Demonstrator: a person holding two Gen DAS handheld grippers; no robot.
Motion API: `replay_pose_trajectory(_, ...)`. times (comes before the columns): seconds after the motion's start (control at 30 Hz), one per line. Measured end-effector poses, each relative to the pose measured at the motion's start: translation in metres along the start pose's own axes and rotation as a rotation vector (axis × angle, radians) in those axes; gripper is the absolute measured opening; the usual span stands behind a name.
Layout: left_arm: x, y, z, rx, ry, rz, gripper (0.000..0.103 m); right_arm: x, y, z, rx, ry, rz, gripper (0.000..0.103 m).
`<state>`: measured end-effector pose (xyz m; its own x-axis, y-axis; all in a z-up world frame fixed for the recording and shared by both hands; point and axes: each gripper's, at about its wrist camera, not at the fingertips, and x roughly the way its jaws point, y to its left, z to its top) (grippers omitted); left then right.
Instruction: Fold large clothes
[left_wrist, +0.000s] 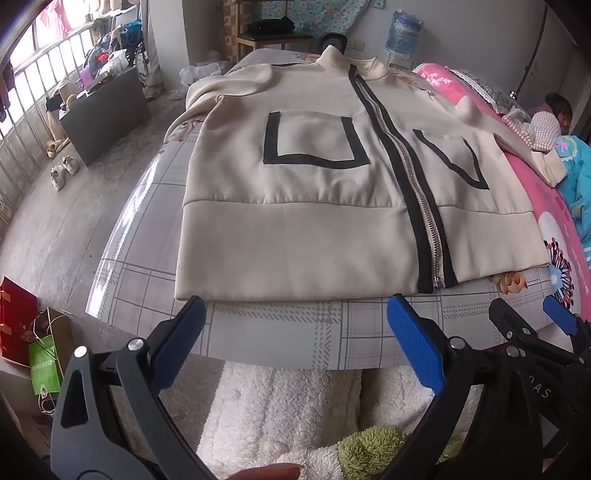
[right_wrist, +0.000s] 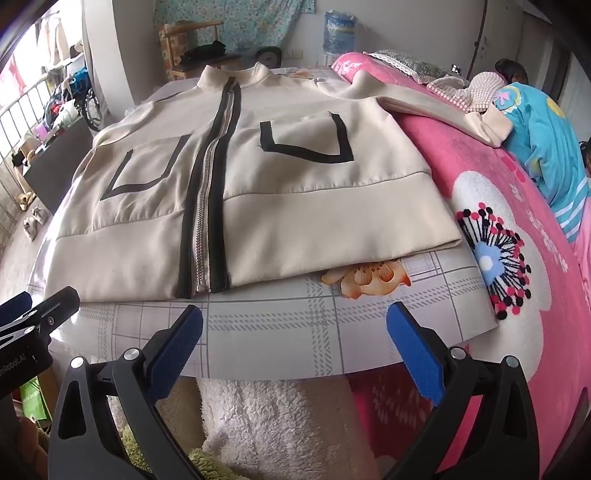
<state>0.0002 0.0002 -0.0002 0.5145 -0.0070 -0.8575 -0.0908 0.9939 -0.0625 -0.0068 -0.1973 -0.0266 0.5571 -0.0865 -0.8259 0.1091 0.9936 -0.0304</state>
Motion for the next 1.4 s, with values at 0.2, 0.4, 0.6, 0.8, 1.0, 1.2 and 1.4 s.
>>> replay_pose_trajectory(0.2, 0.0, 0.0, 0.0, 0.0, 0.0, 0.0, 0.095, 0.0, -0.001, 0.0, 0.0, 0.004, 0.001, 0.097)
replay_pose_trajectory(0.4, 0.0, 0.0, 0.0, -0.001, -0.001, -0.001, 0.095, 0.001, 0.0, 0.0, -0.002, 0.003, -0.001, 0.097)
replay_pose_trajectory(0.6, 0.0, 0.0, 0.0, -0.001, -0.002, 0.0, 0.095, 0.0, 0.001, -0.002, -0.003, 0.004, -0.001, 0.097)
replay_pose_trajectory(0.8, 0.0, 0.0, 0.0, -0.001, -0.002, 0.0, 0.095, 0.002, 0.004, 0.002, -0.01, 0.008, -0.004, 0.097)
replay_pose_trajectory(1.0, 0.0, 0.0, 0.0, -0.003, -0.003, 0.001, 0.095, 0.002, 0.005, 0.002, -0.016, 0.006, -0.007, 0.097)
replay_pose_trajectory(1.2, -0.004, 0.002, 0.004, -0.003, -0.002, 0.001, 0.095, 0.002, 0.006, 0.002, -0.018, 0.01, -0.007, 0.097)
replay_pose_trajectory(1.4, -0.008, 0.008, 0.003, -0.003, -0.002, 0.001, 0.095, 0.002, 0.007, 0.002, -0.021, 0.01, -0.01, 0.097)
